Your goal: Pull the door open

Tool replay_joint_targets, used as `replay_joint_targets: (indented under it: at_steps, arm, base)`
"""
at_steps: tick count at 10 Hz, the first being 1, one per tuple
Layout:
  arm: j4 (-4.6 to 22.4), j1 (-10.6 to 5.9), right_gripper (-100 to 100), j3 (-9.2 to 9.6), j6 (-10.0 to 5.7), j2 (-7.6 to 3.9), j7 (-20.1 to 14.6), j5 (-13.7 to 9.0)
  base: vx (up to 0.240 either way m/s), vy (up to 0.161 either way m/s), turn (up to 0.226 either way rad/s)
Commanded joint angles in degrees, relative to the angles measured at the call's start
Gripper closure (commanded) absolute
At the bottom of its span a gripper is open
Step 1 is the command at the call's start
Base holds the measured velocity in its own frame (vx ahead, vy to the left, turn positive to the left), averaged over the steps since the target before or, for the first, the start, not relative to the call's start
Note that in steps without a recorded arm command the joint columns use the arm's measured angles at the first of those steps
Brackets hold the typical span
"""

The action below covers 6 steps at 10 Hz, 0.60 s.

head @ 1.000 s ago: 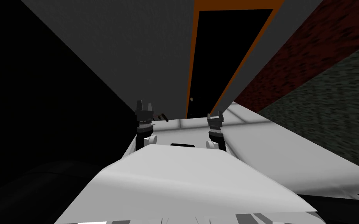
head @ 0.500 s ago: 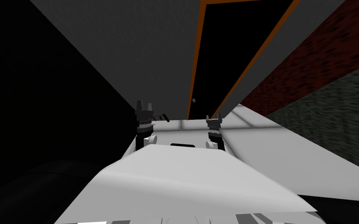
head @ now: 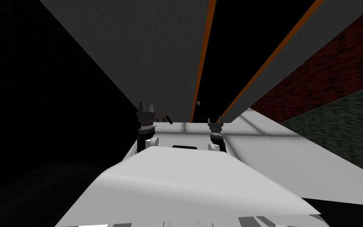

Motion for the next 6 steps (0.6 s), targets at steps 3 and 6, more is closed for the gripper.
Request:
replay_joint_targets:
  at_steps: [3,6]
  arm:
    - [5.10,-1.46,-100,-0.05,-1.31,-1.16,-4.95,-2.35]
    - [9.20,-2.57,-100,-0.09,-2.28,-2.10,-9.02,-4.34]
  base:
    - [0.093,-0.023,0.128]
    - [0.093,-0.031,0.121]
